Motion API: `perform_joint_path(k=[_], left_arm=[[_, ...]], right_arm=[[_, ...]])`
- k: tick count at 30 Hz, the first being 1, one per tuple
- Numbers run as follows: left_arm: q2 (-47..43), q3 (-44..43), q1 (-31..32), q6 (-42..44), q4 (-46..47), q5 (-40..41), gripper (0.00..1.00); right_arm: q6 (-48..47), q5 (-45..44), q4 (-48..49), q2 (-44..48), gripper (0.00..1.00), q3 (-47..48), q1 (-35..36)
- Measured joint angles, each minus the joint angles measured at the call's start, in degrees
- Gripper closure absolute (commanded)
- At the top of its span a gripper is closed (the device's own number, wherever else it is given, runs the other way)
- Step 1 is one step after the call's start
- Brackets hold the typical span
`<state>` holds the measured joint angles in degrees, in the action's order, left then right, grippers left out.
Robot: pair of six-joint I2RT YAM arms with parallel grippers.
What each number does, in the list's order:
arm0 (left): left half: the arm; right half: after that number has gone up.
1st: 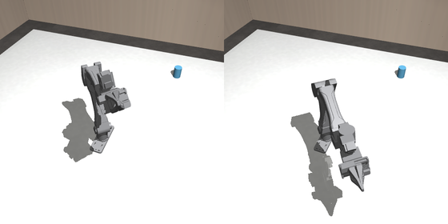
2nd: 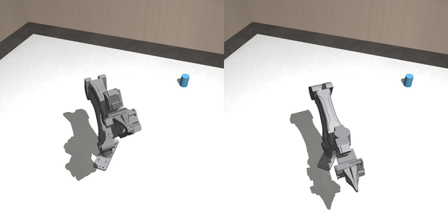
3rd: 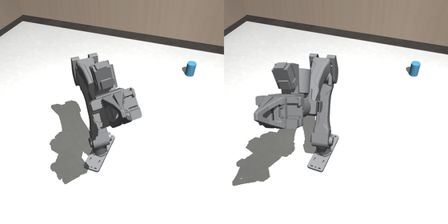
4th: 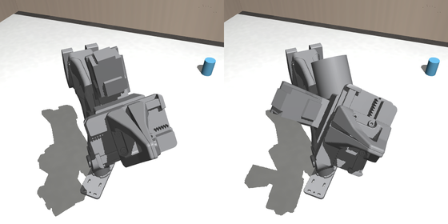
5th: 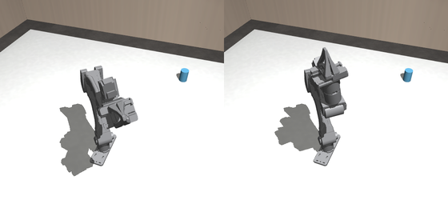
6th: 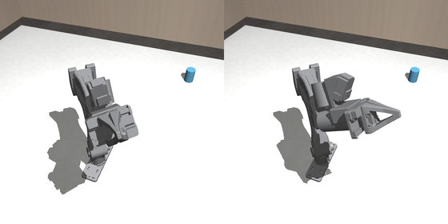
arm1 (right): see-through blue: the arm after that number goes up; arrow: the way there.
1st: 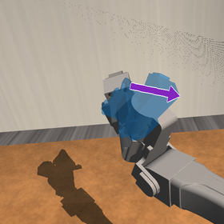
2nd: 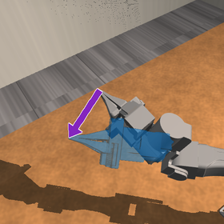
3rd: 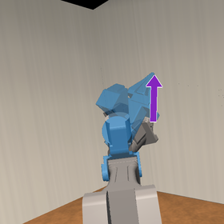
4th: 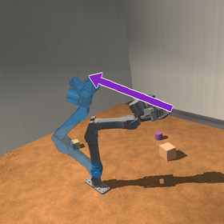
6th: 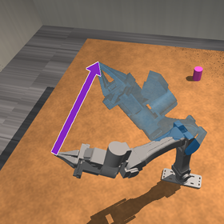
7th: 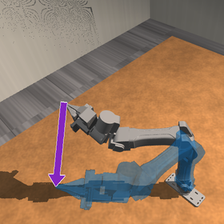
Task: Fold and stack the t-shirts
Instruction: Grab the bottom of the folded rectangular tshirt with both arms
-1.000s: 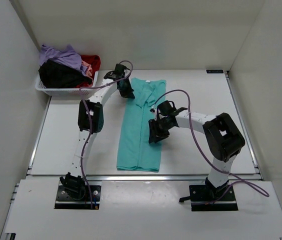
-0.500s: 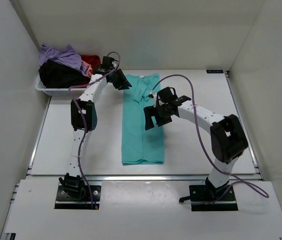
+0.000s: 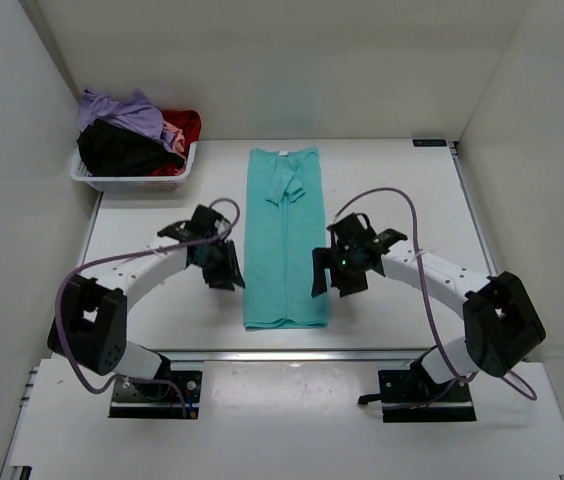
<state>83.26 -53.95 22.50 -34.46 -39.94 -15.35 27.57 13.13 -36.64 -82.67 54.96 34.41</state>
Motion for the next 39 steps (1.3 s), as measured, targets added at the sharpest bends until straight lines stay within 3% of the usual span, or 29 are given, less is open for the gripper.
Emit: perform_joint_path(k=[3,7,22,23,24,25,26,27,29,39], left_arm=[[-1.7,9.3,2.9,-2.3,1.9,-0.1,0.54],[-4.0,15.3,3.2,-4.6,4.0,0.3,0.54],[-6.8,18.8,8.3,-11.8,13.7,1.0,0.50],[-6.4,19.0,8.9,-12.2,14.3,1.0,0.52],[-6.1,19.2,9.4,-12.5,14.6,1.0,0.57],[-5.7,19.5,9.9,-12.9,15.0,1.0,0.63],[-5.4,19.9,10.3,-13.3,15.1,1.0,0.79],[-5.3,20.4,10.6,-13.4,15.1,1.0,0.90],[-5.6,21.6,10.8,-13.8,15.0,0.4,1.00],[-10.5,21.6,10.6,-11.8,6.1,-1.0,1.00]], right_arm=[[4.3,0.7,0.8,1.3,0.31,-7.6,1.4],[8.4,1.1,2.7,1.7,0.31,-12.6,3.2],[14.9,6.4,14.8,1.0,0.41,-16.3,4.2],[15.1,6.8,15.2,0.8,0.45,-16.3,4.2],[15.2,7.1,15.6,0.5,0.65,-16.3,4.3],[15.1,6.9,16.0,0.2,0.91,-16.3,4.4],[14.9,6.6,16.3,-0.2,1.00,-16.4,4.6],[15.3,6.6,16.4,-0.8,1.00,-16.7,4.8],[15.5,6.7,16.0,-1.2,1.00,-17.2,4.9],[11.1,13.5,7.7,2.3,1.00,-17.3,7.3]])
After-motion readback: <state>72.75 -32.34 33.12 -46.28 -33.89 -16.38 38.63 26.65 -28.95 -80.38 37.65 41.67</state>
